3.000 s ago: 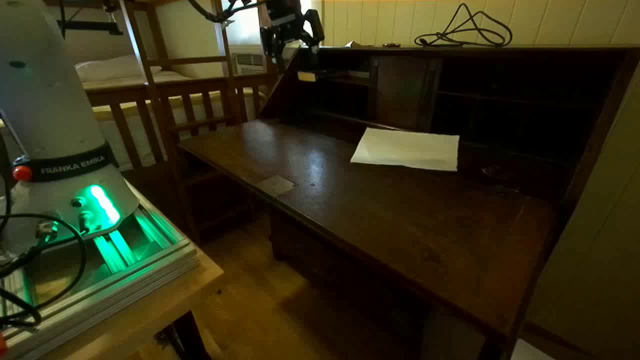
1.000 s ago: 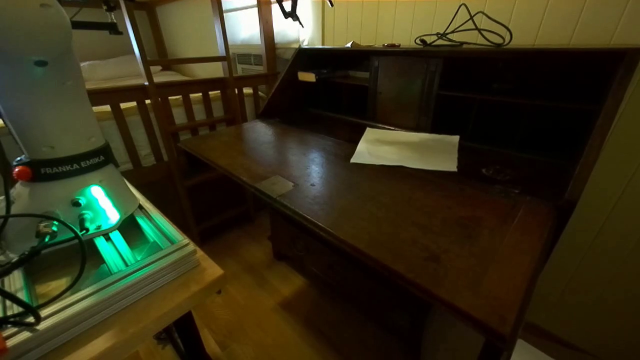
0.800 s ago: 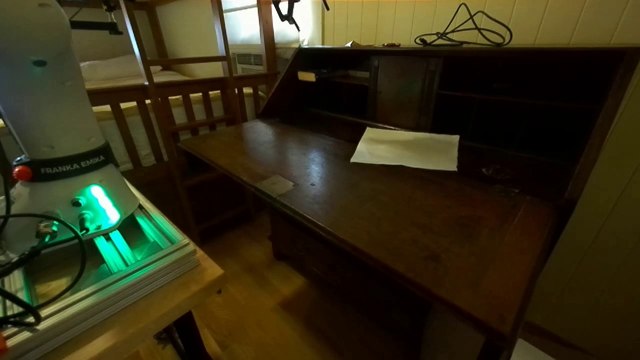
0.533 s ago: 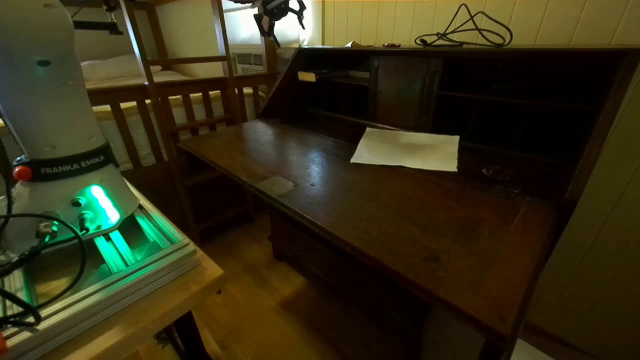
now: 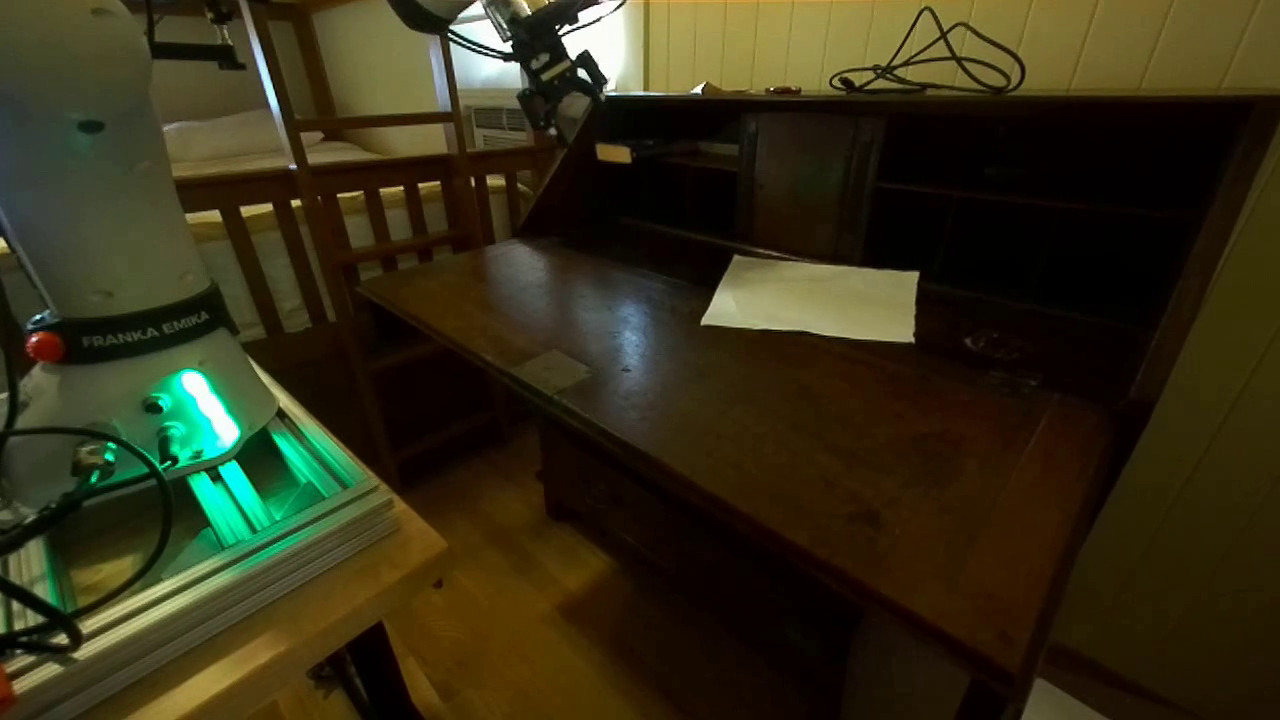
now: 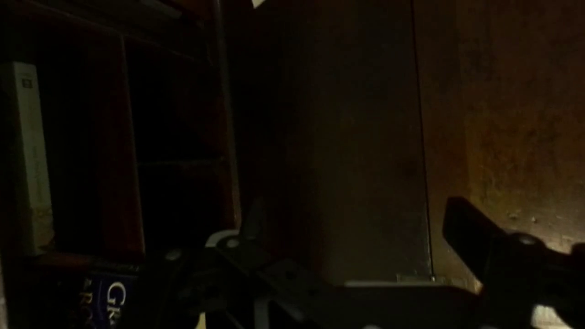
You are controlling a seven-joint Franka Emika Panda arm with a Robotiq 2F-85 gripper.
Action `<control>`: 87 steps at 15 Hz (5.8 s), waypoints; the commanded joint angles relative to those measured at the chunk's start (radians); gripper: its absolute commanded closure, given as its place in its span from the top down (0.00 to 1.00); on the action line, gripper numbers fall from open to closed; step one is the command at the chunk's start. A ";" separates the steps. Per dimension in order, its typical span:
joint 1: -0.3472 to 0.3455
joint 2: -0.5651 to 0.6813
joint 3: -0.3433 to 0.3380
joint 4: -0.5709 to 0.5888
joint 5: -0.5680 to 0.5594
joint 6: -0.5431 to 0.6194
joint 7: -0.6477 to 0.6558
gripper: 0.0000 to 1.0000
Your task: Take the book on the shelf and place it on the top
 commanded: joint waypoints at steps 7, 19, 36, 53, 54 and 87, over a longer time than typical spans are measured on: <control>0.008 0.142 0.028 0.151 -0.166 -0.168 0.010 1.00; 0.131 0.190 0.035 0.153 -0.628 -0.136 0.660 1.00; 0.166 0.263 0.076 0.167 -0.930 -0.301 0.868 1.00; 0.057 0.295 0.118 0.052 -1.410 -0.277 1.455 1.00; 0.048 0.298 0.117 0.056 -1.412 -0.261 1.455 1.00; 0.040 0.665 0.124 0.554 -1.566 -0.219 1.437 0.38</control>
